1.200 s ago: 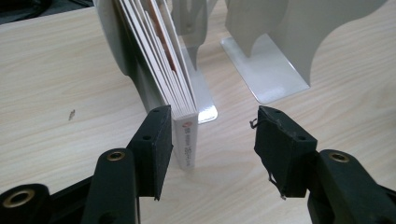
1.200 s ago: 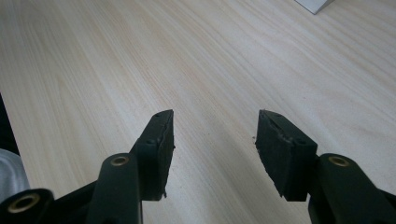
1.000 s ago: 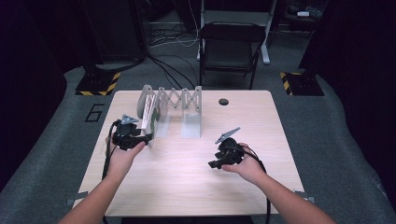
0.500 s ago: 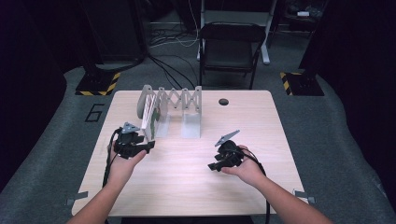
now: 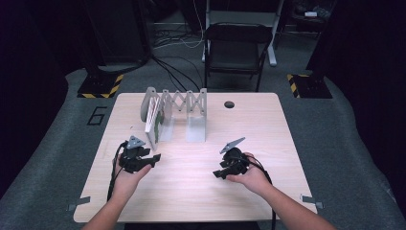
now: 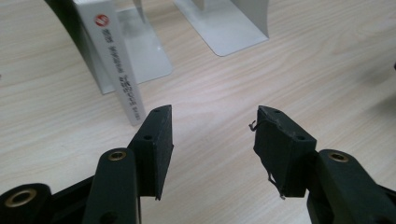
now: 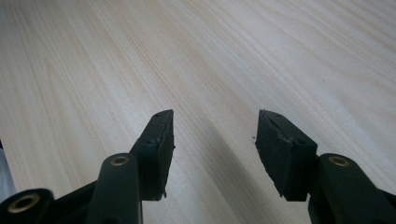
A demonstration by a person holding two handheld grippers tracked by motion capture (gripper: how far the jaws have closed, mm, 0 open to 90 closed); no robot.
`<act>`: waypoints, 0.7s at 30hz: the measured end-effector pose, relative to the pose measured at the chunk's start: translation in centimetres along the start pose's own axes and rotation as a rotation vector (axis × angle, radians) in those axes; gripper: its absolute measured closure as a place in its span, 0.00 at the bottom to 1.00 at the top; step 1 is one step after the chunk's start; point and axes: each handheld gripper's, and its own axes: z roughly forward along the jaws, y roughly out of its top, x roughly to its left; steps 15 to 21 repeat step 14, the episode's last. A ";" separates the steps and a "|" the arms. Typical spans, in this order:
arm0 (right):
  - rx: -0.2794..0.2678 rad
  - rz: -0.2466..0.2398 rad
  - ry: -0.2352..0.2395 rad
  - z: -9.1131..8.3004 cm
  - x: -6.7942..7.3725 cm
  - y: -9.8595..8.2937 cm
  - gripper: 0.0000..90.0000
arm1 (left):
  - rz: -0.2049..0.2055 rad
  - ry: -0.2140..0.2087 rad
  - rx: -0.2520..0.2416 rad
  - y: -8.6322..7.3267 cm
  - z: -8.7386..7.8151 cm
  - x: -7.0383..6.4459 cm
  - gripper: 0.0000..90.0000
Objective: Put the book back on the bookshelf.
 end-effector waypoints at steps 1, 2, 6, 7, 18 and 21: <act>-0.001 0.005 0.005 0.1 0.1 0.0 0.52 | 0.006 -0.009 0.002 -0.2 0.1 -0.1 0.52; -0.004 0.004 0.005 0.1 0.1 -0.1 0.52 | 0.011 -0.011 -0.002 -0.5 0.2 -0.2 0.52; -0.014 0.003 -0.006 0.2 0.1 -0.2 0.52 | 0.031 -0.022 0.005 -1.4 0.7 -0.5 0.52; -0.016 0.014 -0.007 0.2 0.2 -0.3 0.52 | 0.033 -0.024 0.010 -1.6 0.7 -0.6 0.52; -0.055 0.012 -0.055 0.3 0.4 -0.8 0.52 | 0.022 -0.018 0.025 -2.2 1.2 -0.4 0.52; -0.055 0.012 -0.055 0.3 0.4 -0.8 0.52 | 0.022 -0.018 0.025 -2.2 1.2 -0.4 0.52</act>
